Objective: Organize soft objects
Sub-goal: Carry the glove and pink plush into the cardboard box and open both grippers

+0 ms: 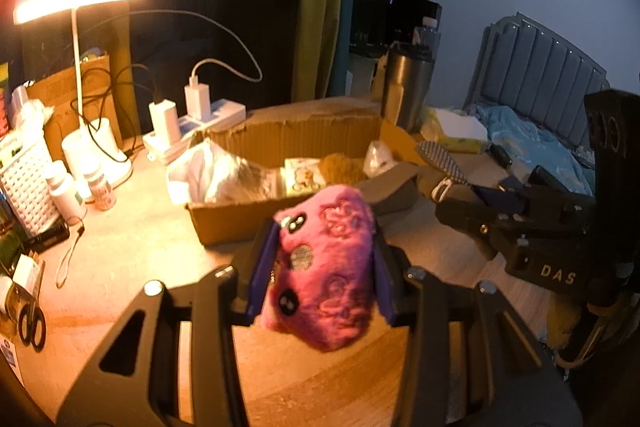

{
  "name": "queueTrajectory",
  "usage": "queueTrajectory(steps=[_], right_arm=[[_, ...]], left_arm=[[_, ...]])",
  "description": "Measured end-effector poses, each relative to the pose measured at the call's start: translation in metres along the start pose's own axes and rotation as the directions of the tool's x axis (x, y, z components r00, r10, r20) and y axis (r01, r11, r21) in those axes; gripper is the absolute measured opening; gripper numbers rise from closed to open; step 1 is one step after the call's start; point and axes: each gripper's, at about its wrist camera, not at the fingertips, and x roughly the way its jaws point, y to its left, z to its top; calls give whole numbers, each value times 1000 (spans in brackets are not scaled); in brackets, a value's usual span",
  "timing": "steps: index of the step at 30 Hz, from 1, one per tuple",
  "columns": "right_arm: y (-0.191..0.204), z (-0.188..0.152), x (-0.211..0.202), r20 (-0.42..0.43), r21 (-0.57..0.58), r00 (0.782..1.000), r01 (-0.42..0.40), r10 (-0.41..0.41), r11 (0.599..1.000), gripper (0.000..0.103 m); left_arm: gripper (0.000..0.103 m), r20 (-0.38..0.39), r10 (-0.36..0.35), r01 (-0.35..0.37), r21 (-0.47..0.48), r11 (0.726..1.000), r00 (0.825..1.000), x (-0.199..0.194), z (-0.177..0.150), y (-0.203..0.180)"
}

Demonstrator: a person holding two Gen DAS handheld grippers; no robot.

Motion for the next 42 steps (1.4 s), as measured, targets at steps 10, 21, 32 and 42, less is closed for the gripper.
queueTrajectory(steps=[10, 21, 32, 42], right_arm=[[-6, 20, 2, 28, -24, 1000, -7, 8, 1000, 34], [-16, 53, 8, 88, -44, 996, -9, 13, 999, 34], [-32, 72, 24, 98, -33, 995, 2, 1, 999, 34], [-39, 72, 59, 42, -22, 999, -21, 22, 1000, 34]], left_arm=[[44, 73, 40, -39, -12, 999, 997, -5, 32, 9], [44, 125, 65, -59, -47, 997, 990, 0, 56, 16], [44, 109, 63, -56, -67, 996, 992, 30, 69, 25], [44, 43, 40, -36, -88, 995, 998, 72, 65, 31]])
